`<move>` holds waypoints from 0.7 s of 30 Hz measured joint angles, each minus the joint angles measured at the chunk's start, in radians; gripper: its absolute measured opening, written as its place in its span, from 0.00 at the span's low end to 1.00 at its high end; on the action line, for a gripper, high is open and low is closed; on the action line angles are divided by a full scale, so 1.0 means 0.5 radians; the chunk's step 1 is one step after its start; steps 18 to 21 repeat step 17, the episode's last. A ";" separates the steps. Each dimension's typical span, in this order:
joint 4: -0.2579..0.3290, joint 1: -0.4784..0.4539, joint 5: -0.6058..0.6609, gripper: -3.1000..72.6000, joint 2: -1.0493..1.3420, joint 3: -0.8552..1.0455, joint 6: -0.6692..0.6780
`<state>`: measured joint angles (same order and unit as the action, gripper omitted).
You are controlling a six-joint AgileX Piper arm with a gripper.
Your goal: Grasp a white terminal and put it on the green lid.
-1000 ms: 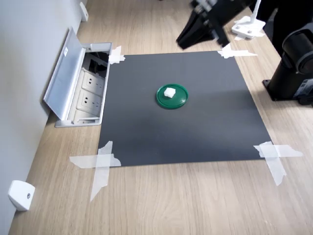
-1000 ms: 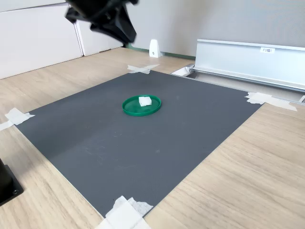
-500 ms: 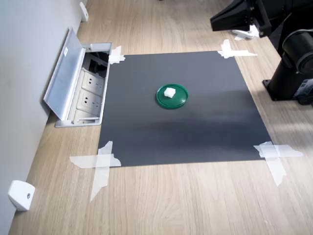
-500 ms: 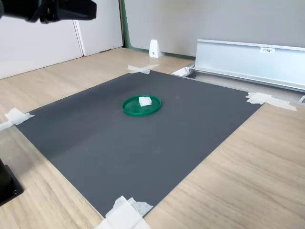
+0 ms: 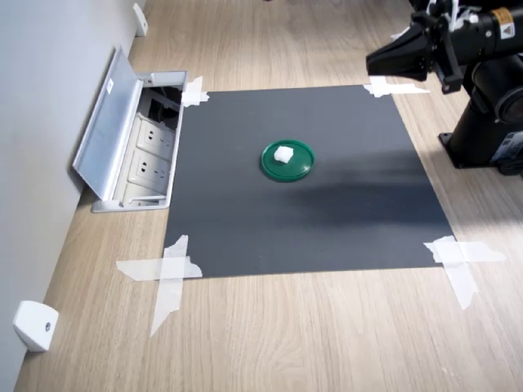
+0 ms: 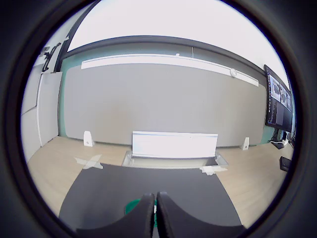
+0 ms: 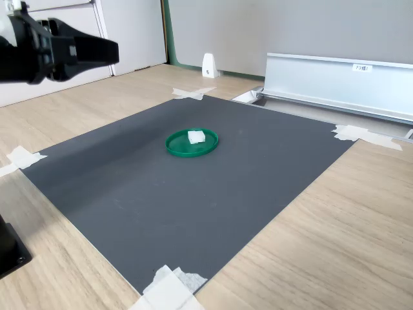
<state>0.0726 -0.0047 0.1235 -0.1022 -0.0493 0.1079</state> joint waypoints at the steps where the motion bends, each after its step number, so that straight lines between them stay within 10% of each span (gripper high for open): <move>1: 0.000 0.000 0.000 0.03 0.000 0.016 0.000; 21: 0.000 0.000 0.012 0.03 0.000 0.084 0.000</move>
